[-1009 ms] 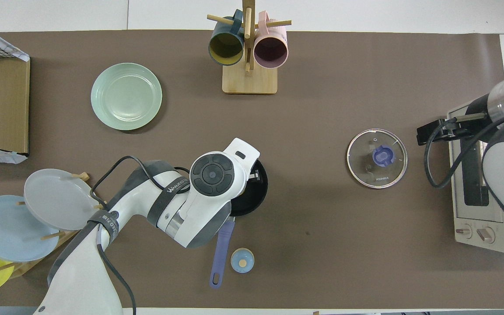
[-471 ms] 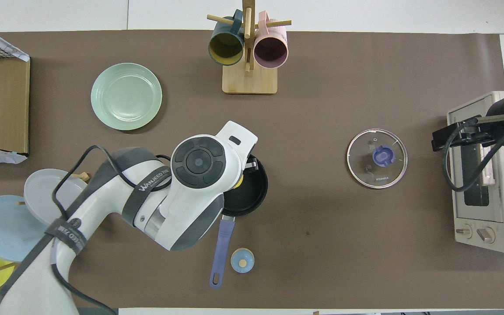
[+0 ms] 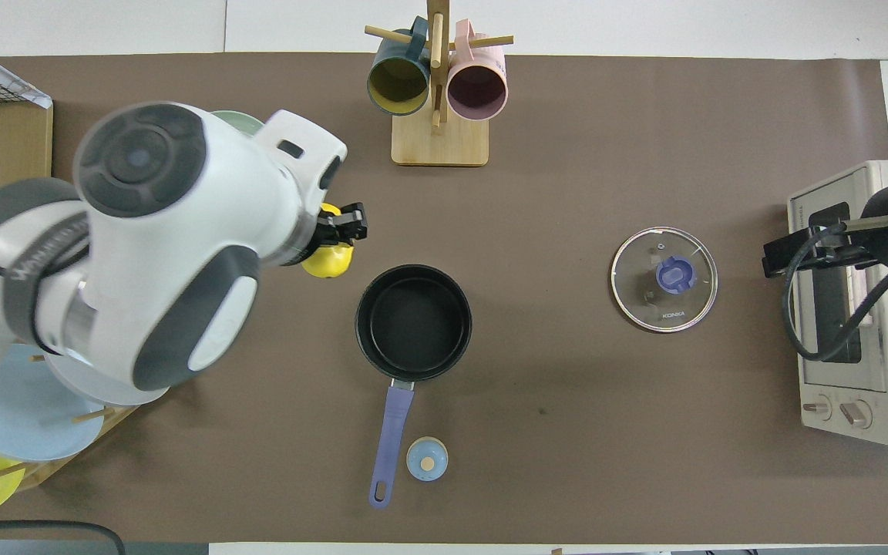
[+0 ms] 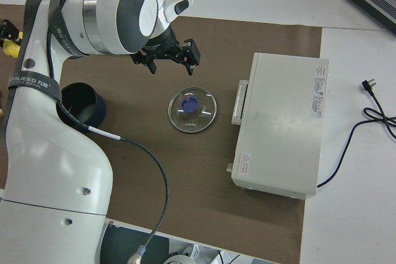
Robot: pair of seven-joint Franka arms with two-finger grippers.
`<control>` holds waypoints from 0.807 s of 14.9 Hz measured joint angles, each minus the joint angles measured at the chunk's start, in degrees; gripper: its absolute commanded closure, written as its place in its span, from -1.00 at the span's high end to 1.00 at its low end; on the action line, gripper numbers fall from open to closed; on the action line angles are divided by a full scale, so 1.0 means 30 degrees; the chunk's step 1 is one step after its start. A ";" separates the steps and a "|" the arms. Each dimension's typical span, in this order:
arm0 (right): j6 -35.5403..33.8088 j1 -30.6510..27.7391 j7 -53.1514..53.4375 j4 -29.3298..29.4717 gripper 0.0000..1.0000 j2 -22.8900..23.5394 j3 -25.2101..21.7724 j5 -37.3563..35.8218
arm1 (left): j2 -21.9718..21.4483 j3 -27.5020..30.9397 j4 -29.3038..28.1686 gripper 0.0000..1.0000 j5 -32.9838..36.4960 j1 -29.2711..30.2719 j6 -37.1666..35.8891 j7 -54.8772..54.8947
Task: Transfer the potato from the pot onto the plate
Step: 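Lift the yellow potato out and carry it to the green plate, then lower the potato onto the green plate and open the left gripper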
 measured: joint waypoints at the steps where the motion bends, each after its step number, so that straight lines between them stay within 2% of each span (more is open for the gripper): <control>1: -0.0033 0.0011 0.0001 0.0000 1.00 0.0016 -0.0058 -0.0098 | 0.0570 0.0001 0.0674 -1.00 -0.0101 0.1020 -0.0042 0.1270; 3: -0.0210 -0.0002 0.0076 0.0018 1.00 0.0165 -0.0112 -0.0168 | 0.2046 -0.0001 0.2000 -1.00 -0.0177 0.2480 0.0034 0.3511; 6: -0.0605 -0.0247 0.0259 0.0126 1.00 0.0567 -0.0236 -0.0137 | 0.4797 -0.0020 0.3866 -1.00 -0.0179 0.3536 0.1026 0.5561; 9: -0.0832 -0.0246 0.0626 0.0341 1.00 0.0590 0.0090 -0.0137 | 0.7429 -0.0023 0.4465 -1.00 0.0047 0.3985 0.3262 0.6869; 12: -0.0978 -0.0220 0.1092 0.0504 1.00 0.0554 0.0329 -0.0137 | 0.9010 -0.0018 0.4663 -1.00 0.0358 0.4252 0.4519 0.8116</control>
